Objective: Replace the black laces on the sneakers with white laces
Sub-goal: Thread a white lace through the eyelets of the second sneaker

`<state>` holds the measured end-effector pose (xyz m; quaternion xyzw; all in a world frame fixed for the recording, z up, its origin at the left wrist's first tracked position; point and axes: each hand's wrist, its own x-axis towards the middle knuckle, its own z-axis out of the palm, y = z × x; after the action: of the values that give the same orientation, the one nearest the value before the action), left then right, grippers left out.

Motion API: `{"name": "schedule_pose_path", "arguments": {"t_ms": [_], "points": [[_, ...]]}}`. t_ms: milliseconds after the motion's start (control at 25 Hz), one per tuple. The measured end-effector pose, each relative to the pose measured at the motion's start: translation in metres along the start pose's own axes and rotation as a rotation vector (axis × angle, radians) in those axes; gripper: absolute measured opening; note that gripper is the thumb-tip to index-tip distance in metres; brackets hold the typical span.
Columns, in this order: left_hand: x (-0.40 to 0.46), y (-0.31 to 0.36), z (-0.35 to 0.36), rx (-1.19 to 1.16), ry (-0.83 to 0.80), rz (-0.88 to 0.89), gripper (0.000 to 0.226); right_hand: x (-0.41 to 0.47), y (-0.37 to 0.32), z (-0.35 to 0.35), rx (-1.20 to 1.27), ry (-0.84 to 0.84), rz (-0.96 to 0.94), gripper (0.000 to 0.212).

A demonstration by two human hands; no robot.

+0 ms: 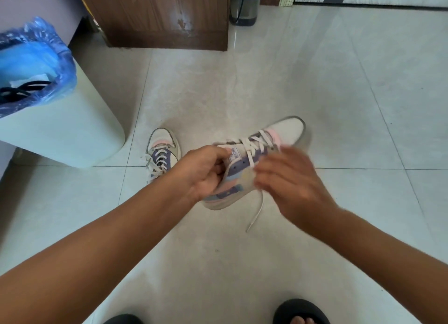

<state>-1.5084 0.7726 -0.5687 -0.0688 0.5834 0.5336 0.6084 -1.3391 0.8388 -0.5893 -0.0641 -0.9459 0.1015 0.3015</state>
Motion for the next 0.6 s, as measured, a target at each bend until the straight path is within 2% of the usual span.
{"name": "schedule_pose_path", "arguments": {"t_ms": [80,160,200,240,280,360,400,520,600], "points": [[0.003,0.004,-0.001,-0.095,0.019,0.022,0.017,-0.055,-0.006,-0.004,0.136,-0.303,-0.086,0.030],[0.008,0.007,-0.001,-0.172,0.054,0.056,0.018,-0.129,0.002,-0.003,0.060,-0.813,-0.055,0.023],[0.011,0.006,-0.001,-0.211,0.066,0.070,0.019,-0.159,0.012,-0.002,0.007,-1.129,0.023,0.019],[0.013,0.005,0.000,-0.244,0.070,0.080,0.020,-0.179,0.019,-0.003,-0.007,-1.348,0.135,0.017],[0.015,0.002,0.002,-0.267,0.071,0.086,0.021,-0.185,0.027,-0.004,-0.004,-1.387,0.280,0.016],[0.016,-0.005,0.008,-0.287,0.060,0.081,0.023,-0.165,0.036,-0.012,0.025,-1.258,0.491,0.014],[0.016,-0.009,0.011,-0.292,0.046,0.072,0.023,-0.142,0.038,-0.011,0.093,-1.126,0.617,0.014],[0.013,-0.022,0.022,-0.291,-0.008,0.071,0.023,-0.048,0.035,0.001,0.326,-0.303,0.847,0.007],[0.011,-0.028,0.026,-0.311,-0.040,0.098,0.023,-0.010,0.030,0.014,0.495,-0.049,1.005,0.006]]}}
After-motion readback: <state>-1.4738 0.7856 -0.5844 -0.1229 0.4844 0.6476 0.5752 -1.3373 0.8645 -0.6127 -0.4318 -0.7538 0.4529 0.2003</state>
